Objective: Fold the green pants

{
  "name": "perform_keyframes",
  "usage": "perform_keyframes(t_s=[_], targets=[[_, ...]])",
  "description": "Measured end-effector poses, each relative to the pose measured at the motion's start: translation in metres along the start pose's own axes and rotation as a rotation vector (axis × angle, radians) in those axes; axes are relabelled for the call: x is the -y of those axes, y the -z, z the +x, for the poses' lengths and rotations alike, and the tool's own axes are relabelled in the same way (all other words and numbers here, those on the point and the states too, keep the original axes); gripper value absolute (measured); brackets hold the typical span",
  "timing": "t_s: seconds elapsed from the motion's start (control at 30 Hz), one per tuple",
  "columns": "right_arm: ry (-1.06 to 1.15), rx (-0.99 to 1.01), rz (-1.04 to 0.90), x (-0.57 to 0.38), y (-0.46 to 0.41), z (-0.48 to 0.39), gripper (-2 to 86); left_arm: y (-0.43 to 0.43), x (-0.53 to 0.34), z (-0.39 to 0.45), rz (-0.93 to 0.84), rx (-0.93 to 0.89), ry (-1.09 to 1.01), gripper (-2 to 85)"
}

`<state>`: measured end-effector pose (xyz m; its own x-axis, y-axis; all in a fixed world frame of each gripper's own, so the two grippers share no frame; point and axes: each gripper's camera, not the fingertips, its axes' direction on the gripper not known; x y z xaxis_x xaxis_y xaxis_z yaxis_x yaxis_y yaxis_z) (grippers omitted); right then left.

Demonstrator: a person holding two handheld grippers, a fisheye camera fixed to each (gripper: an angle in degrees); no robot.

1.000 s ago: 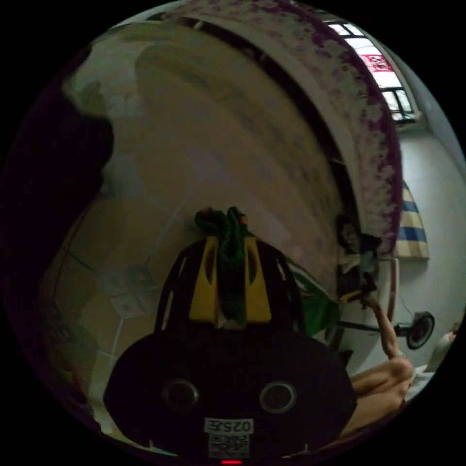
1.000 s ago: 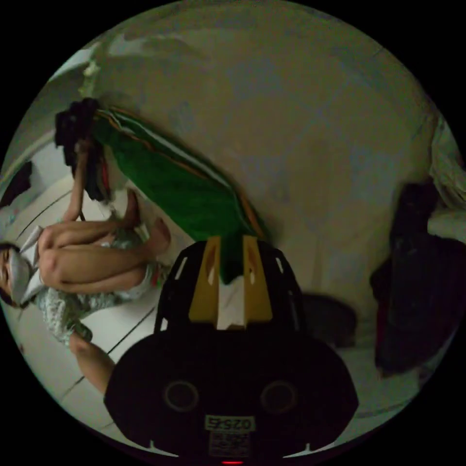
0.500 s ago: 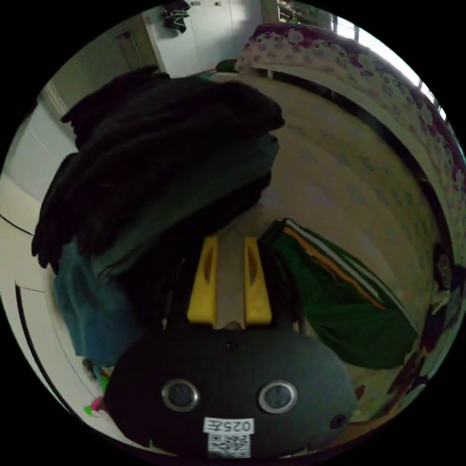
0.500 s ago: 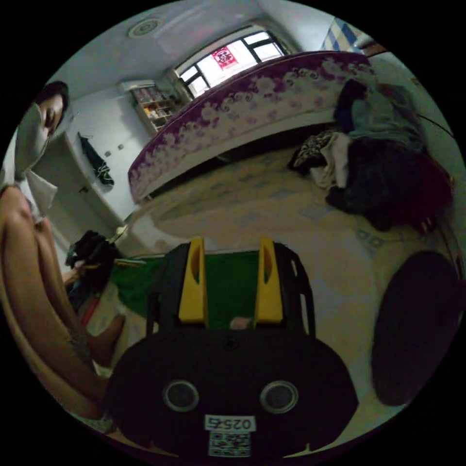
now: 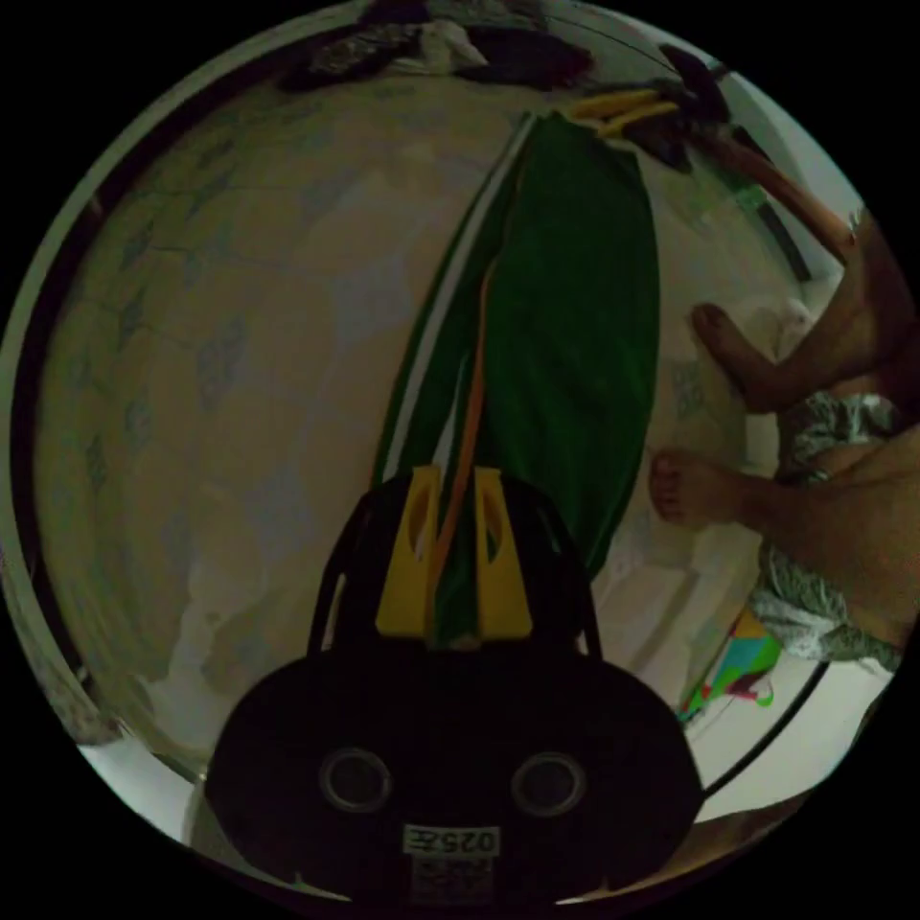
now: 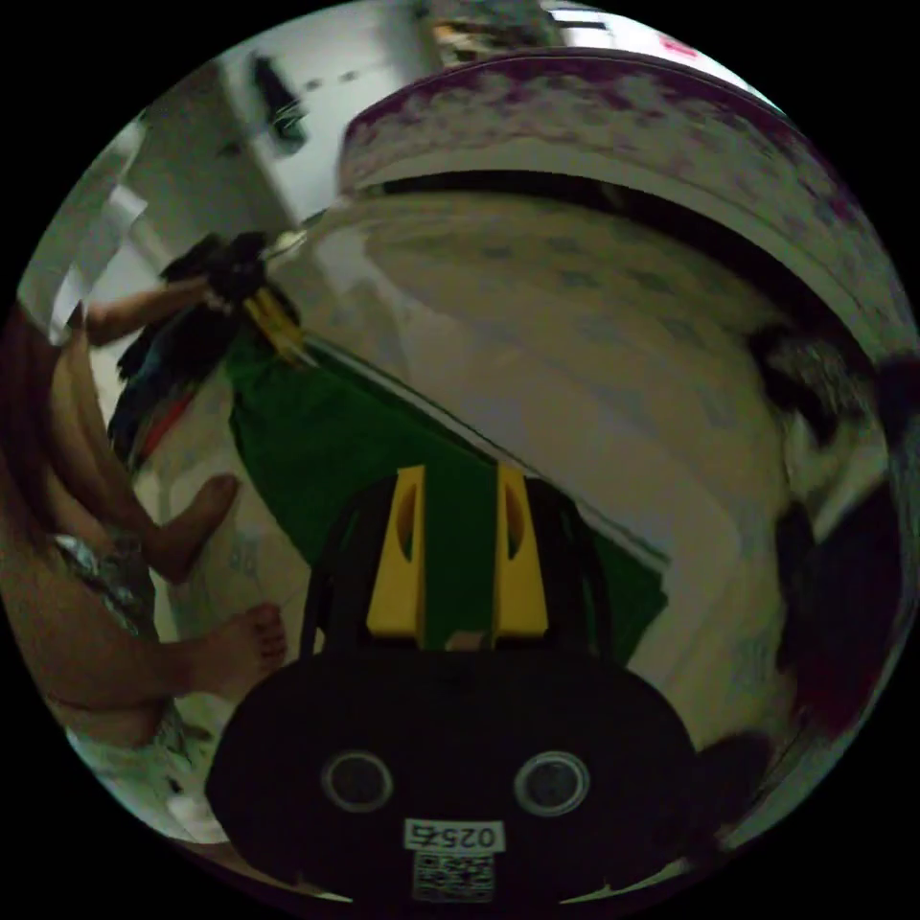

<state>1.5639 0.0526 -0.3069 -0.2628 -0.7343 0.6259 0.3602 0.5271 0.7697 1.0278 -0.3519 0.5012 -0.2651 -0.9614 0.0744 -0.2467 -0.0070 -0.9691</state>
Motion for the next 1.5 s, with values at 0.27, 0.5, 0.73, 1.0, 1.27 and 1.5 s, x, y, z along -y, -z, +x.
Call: perform_keyframes(t_s=[0.27,0.5,0.73,1.0,1.27,1.5], targets=[[0.397,0.17,-0.283,0.076,-0.039,-0.033,8.6,-0.106,-0.118,-0.055,-0.033,-0.084,-0.017,1.7],[0.449,0.232,-0.392,0.069,-0.013,-0.031,1.2,-0.161,-0.224,-0.078,0.02,-0.062,0.021,-0.9],[0.499,0.173,-0.35,0.053,0.058,-0.035,-0.5,-0.195,-0.31,-0.088,0.078,-0.008,0.059,-0.9],[0.396,0.114,-0.268,0.046,0.139,0.008,1.8,-0.228,-0.4,-0.131,0.159,0.059,0.255,-0.9],[-0.003,0.182,0.006,-0.017,0.253,0.093,13.3,-0.288,-0.5,-0.165,0.184,0.046,0.608,-1.2],[-0.648,-0.078,0.355,-0.221,0.433,0.152,16.1,-0.224,-0.488,-0.122,0.589,-0.03,0.446,0.3]])
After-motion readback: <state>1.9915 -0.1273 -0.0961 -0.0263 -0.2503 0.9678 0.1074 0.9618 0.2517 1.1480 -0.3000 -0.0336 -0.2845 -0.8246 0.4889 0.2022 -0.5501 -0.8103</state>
